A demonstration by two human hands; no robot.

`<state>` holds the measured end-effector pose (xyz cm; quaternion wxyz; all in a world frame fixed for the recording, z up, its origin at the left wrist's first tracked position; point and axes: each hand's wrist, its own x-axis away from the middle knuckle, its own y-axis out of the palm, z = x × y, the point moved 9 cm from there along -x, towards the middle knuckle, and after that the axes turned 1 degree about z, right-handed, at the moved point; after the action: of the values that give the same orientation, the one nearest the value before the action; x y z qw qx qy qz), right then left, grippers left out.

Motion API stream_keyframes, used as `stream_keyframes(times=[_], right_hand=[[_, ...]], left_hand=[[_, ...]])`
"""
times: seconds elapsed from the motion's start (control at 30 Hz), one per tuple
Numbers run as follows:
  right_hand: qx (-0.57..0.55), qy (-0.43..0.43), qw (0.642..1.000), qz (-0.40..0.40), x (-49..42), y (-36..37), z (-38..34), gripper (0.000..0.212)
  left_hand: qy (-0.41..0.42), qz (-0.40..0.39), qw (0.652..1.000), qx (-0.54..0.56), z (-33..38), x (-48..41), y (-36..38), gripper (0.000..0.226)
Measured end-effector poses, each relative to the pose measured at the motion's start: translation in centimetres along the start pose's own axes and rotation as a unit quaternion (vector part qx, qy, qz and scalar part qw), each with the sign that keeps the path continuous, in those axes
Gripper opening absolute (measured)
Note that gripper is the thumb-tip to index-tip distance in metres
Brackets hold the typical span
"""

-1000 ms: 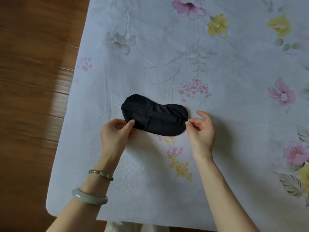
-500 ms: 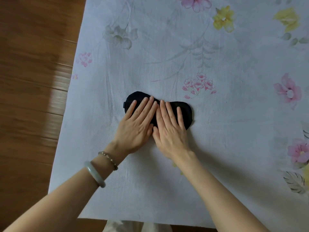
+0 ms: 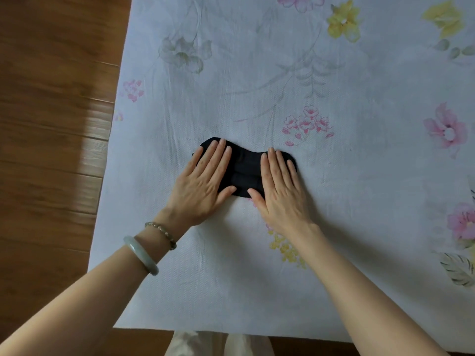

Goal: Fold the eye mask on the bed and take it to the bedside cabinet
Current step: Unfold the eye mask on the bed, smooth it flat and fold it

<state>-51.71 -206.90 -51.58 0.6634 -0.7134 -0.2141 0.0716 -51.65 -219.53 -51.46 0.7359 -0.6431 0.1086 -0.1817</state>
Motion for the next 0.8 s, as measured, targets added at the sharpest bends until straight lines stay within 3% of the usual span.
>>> stream_keyframes(times=[0.6, 0.8], right_hand=[[-0.017, 0.008, 1.000, -0.020, 2.3, 0.0, 3.6, 0.070], [-0.115, 0.106, 0.987, 0.048, 4.6, -2.2, 7.2, 0.065]], left_hand=[[-0.042, -0.017, 0.998, -0.031, -0.4, 2.0, 0.0, 0.081], [0.065, 0.012, 0.998, -0.004, 7.2, -1.0, -0.5, 0.079]])
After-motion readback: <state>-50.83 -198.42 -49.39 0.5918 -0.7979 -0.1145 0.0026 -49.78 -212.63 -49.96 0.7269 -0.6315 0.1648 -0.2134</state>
